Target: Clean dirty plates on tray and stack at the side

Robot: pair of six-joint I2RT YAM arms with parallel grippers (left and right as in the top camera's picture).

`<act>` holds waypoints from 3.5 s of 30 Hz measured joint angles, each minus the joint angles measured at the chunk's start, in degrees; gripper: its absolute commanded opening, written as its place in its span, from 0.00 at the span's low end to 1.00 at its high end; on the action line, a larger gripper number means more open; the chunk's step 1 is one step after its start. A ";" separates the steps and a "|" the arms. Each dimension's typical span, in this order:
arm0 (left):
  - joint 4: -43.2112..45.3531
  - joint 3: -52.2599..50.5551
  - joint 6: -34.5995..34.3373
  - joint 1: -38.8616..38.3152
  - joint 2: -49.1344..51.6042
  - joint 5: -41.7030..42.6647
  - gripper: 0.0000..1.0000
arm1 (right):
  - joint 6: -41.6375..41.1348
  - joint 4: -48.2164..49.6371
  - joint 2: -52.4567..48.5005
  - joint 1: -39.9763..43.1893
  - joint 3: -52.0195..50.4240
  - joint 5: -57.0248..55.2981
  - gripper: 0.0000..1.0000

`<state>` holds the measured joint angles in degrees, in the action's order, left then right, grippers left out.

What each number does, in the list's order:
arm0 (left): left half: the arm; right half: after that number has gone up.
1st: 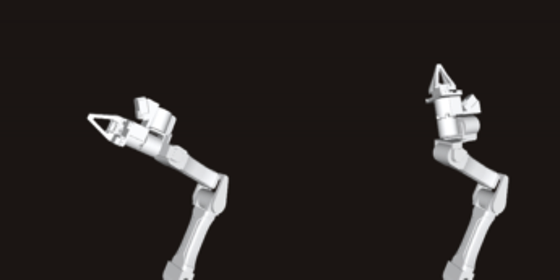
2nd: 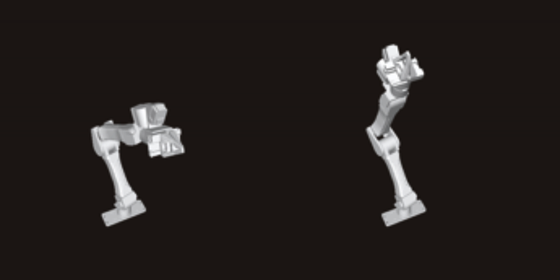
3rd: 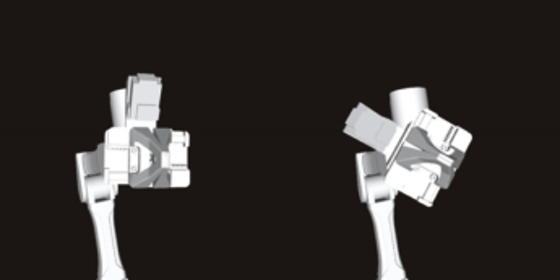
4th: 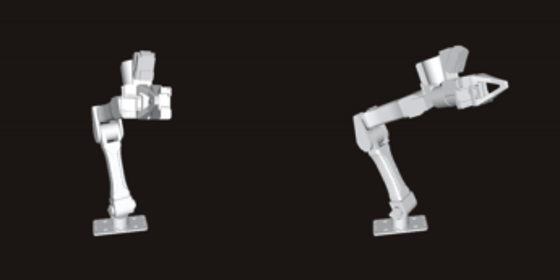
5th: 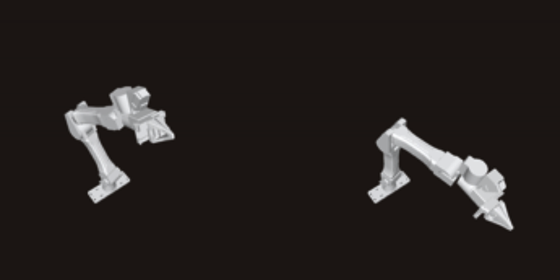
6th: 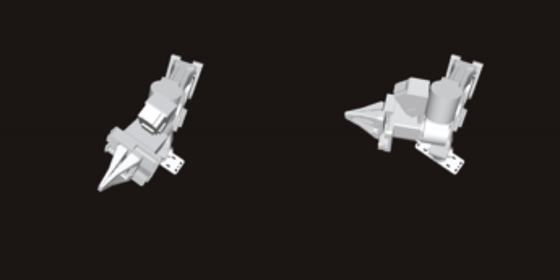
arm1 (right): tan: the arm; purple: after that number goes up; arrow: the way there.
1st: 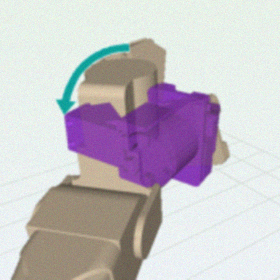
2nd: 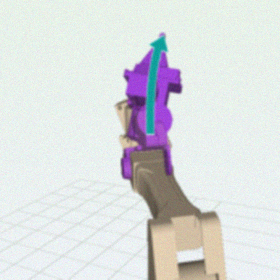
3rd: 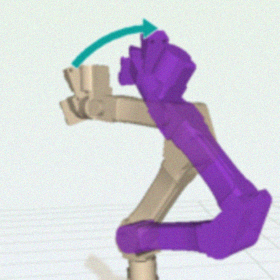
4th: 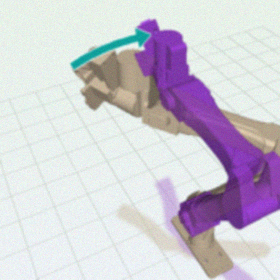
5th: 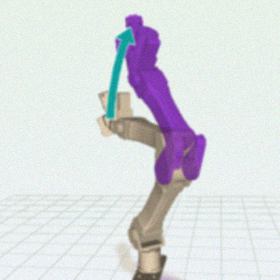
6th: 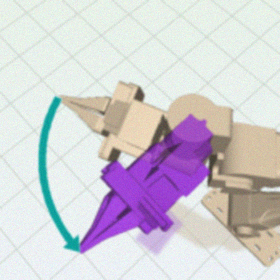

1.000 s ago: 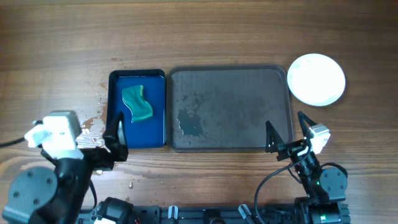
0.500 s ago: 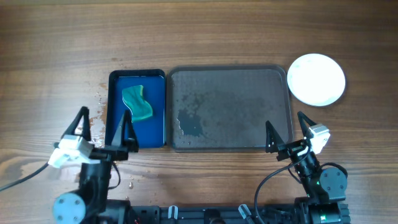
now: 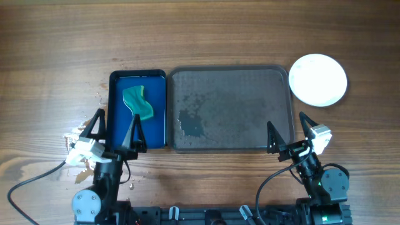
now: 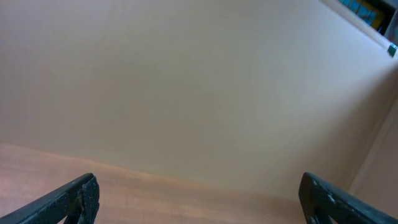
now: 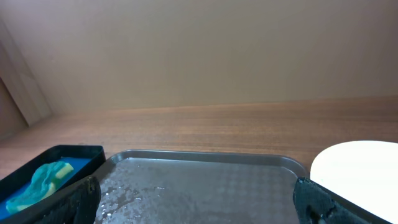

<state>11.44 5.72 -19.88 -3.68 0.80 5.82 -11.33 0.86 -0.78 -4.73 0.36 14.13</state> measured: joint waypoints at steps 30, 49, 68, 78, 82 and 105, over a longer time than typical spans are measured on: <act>-14.71 -5.25 0.26 0.00 -0.07 2.21 1.00 | 0.00 0.00 0.00 0.00 0.00 0.00 1.00; -14.71 -5.25 0.26 0.00 -0.07 2.21 1.00 | -0.02 0.00 0.00 0.00 0.00 -0.02 1.00; -14.71 -5.25 0.26 0.00 -0.07 2.21 1.00 | -0.02 0.00 0.00 0.00 0.00 -0.02 1.00; -14.71 -5.25 0.26 0.00 -0.07 2.21 1.00 | -0.02 -0.02 0.00 0.00 0.00 0.00 1.00; -14.71 -5.25 0.26 0.00 -0.07 2.21 1.00 | -0.02 0.00 0.00 0.00 0.00 -0.02 1.00; -14.71 -5.25 0.26 0.00 -0.07 2.21 1.00 | -0.02 0.00 0.00 0.00 0.00 0.00 1.00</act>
<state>-3.27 0.47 -19.62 -3.68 0.73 8.03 -11.35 0.86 -0.78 -4.73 0.36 14.13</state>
